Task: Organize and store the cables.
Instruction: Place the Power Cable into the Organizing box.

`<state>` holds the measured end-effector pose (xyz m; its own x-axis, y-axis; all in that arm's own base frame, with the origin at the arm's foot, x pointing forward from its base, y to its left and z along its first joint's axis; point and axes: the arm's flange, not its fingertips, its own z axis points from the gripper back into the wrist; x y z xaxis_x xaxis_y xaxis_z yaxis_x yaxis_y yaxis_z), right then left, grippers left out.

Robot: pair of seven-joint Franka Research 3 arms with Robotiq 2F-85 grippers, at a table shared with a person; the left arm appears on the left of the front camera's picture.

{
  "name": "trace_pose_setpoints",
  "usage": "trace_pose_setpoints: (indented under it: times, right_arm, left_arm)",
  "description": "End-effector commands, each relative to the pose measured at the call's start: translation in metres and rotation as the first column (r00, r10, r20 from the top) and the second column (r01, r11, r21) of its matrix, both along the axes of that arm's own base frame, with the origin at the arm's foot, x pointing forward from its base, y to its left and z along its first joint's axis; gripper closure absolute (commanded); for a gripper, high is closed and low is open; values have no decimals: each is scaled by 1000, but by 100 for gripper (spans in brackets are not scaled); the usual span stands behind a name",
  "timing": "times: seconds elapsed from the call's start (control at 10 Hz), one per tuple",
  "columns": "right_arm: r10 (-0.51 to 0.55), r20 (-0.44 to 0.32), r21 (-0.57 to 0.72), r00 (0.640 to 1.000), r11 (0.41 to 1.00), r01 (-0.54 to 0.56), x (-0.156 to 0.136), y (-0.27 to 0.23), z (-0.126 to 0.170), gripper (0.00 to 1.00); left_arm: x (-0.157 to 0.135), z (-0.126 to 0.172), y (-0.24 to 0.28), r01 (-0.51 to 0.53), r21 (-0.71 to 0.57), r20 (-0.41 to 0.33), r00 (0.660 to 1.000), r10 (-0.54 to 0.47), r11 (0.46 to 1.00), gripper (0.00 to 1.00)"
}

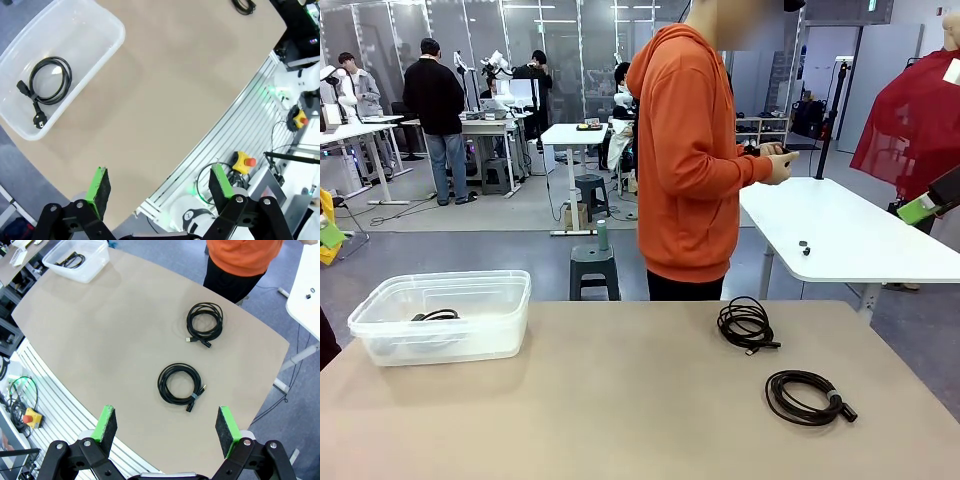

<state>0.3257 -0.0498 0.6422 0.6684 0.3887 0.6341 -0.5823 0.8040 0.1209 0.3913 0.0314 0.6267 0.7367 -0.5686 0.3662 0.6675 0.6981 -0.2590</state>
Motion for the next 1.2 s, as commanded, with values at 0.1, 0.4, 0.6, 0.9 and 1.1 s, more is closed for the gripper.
trace_pose_setpoints:
  times: [0.1, 0.4, 0.6, 0.9, 1.1]
  right_arm:
    - [19, 3, 7, 1000, 1000, -19, 0, -1, 0, 0]
    - [19, 3, 7, 1000, 1000, -19, 0, -1, 0, 0]
    - [19, 3, 7, 1000, 1000, -19, 0, -1, 0, 0]
    - [19, 3, 7, 1000, 1000, -19, 0, -1, 0, 0]
    - [19, 3, 7, 1000, 1000, -19, 0, -1, 0, 0]
  left_arm:
    - [0, 0, 0, 0, 0, 0, 1000, 0, 1000, 0]
    - [-5, 25, -28, 132, -4, 333, 935, -123, 991, 0]
    - [-20, 34, -22, 136, 41, 428, 893, -140, 990, 0]
    - [-34, 9, -24, 237, 71, 418, 875, -244, 969, 0]
    - [-41, -1, -22, 299, 114, 420, 850, -318, 948, 0]
